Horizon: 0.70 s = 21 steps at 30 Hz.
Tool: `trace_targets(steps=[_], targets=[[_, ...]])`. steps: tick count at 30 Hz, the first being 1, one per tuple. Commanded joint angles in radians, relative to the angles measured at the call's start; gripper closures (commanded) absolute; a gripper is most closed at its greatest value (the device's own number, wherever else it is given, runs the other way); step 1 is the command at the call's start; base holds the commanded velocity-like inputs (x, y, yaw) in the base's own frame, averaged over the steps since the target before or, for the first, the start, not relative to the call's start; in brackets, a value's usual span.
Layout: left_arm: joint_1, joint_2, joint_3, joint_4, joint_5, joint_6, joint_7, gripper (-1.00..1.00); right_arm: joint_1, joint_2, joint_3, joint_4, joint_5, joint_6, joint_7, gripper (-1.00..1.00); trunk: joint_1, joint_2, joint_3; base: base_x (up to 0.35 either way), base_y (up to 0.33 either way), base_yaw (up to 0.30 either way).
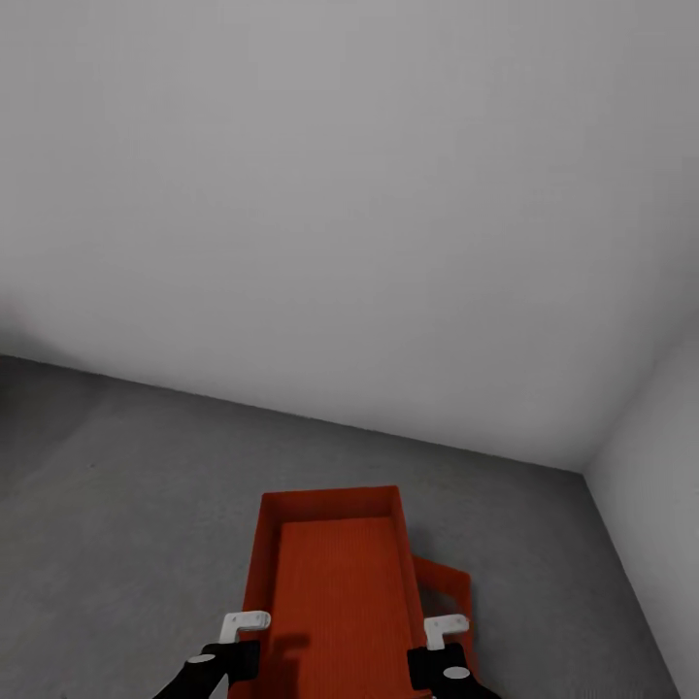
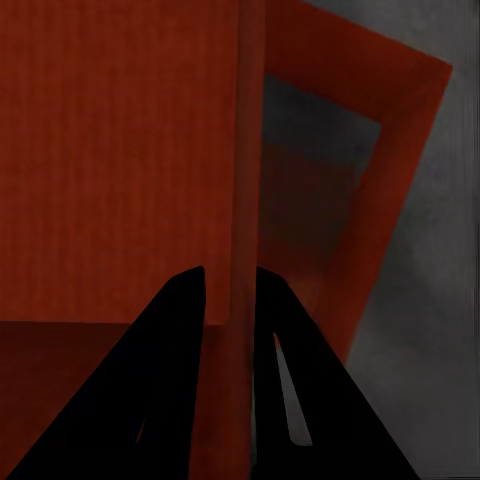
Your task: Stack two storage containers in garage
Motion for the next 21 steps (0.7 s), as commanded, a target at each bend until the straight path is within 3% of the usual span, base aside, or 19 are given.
trace_targets(steps=[1,21], targets=[[0.000,0.001,-0.014,-0.006,-0.015,0.002,0.011,1.00,-0.001,-0.015,-0.006,0.022,-0.025,-0.005,-0.006,1.00,0.000,-0.001,-0.001,0.000,0.000,-0.238],[0.000,0.001,-0.015,-0.006,-0.015,0.002,0.011,1.00,-0.001,-0.015,-0.006,0.022,-0.025,-0.005,-0.006,1.00,0.000,-0.001,-0.001,0.000,0.000,-0.238]])
